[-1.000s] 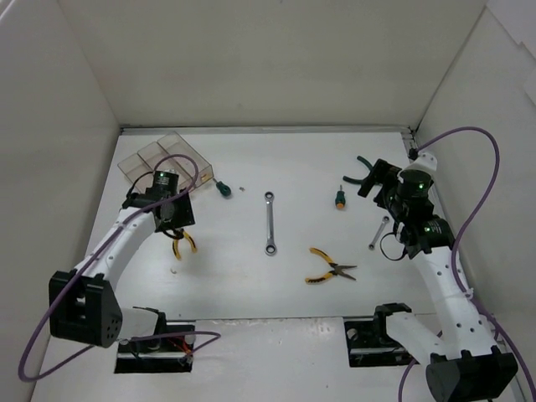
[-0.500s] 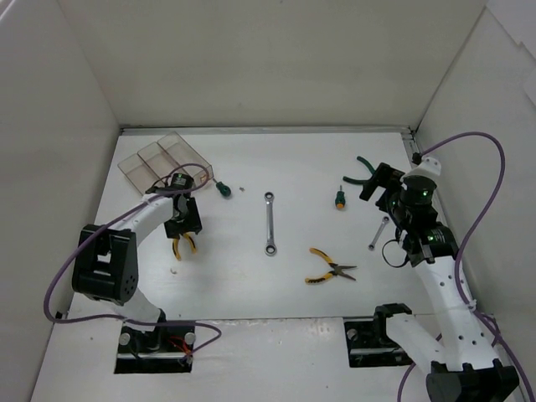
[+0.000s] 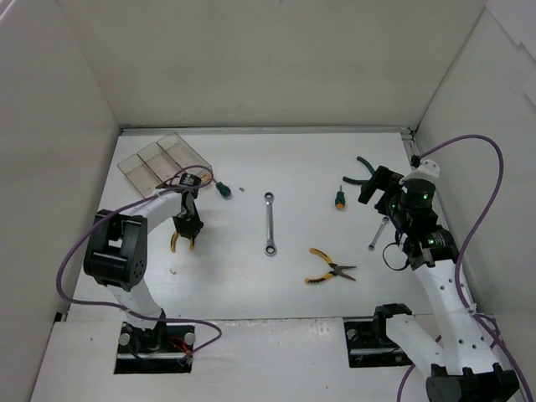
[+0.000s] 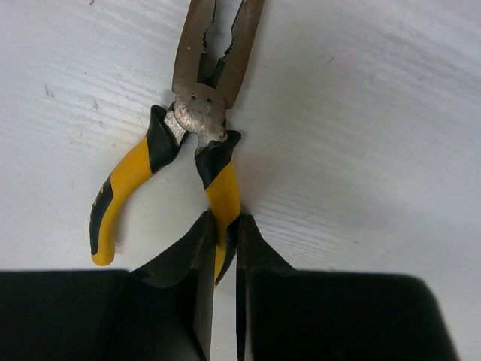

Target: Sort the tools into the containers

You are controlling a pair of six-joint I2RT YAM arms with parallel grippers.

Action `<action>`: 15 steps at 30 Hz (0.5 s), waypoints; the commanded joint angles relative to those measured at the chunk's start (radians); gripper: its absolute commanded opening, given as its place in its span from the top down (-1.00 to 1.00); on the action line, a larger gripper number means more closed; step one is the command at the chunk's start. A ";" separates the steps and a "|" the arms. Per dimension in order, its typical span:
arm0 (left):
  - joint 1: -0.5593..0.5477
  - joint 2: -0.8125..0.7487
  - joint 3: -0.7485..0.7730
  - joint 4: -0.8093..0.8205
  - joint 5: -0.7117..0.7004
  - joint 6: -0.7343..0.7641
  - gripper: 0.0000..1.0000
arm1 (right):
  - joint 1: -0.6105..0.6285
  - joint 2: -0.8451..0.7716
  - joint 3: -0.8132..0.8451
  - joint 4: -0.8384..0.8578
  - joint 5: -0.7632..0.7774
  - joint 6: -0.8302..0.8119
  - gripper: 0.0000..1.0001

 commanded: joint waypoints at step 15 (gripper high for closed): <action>-0.081 -0.456 0.099 -0.128 0.141 -0.069 1.00 | -0.009 -0.041 0.024 0.049 -0.007 0.034 -0.96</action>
